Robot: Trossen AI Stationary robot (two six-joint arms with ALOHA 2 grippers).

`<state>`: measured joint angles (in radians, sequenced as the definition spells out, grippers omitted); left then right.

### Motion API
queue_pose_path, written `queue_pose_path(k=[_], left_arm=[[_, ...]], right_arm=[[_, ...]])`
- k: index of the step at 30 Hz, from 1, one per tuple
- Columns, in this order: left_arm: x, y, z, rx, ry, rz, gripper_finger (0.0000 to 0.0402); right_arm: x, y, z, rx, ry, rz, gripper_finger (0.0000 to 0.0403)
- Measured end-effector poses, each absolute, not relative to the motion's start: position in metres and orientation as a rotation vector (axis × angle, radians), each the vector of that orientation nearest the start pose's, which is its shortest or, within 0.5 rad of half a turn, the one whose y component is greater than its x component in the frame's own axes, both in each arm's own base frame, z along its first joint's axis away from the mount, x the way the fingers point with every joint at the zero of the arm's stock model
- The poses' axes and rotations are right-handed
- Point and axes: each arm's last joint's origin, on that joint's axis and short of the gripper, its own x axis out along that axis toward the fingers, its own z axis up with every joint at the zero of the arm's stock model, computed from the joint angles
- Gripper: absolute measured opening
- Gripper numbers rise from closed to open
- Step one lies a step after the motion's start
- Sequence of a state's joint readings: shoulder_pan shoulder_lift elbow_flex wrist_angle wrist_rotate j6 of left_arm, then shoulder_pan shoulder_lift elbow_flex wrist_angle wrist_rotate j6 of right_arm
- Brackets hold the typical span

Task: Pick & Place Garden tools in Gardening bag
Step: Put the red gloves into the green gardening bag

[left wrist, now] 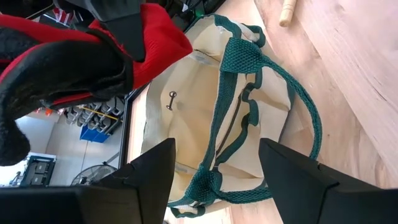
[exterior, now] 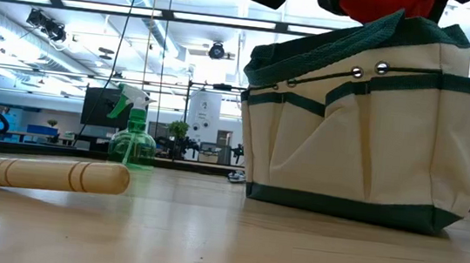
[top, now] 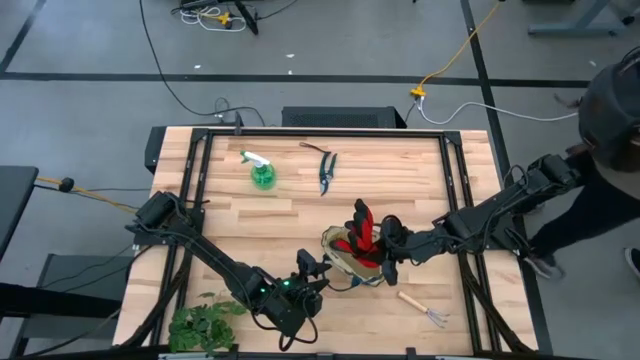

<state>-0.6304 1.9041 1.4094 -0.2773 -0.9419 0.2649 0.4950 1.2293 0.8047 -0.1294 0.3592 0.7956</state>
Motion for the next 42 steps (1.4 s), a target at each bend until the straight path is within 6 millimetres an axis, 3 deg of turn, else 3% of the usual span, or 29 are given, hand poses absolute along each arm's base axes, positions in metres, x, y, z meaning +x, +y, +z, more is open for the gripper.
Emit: queue_pose_path(k=[17, 33, 42], left_arm=[[0.3460, -0.2235, 0.2303, 0.804, 0.591, 0.224, 0.0238], [0.3460, -0.2235, 0.2303, 0.804, 0.591, 0.224, 0.0238], [0.3460, -0.2235, 0.2303, 0.804, 0.591, 0.224, 0.0238]], right_arm=[[0.2336, 0.1147, 0.2556, 0.556, 0.531, -0.070, 0.0092], [0.2337, 0.1138, 0.2557, 0.538, 0.517, -0.092, 0.0225], [0.2345, 0.1123, 0.2558, 0.537, 0.515, -0.097, 0.0272]])
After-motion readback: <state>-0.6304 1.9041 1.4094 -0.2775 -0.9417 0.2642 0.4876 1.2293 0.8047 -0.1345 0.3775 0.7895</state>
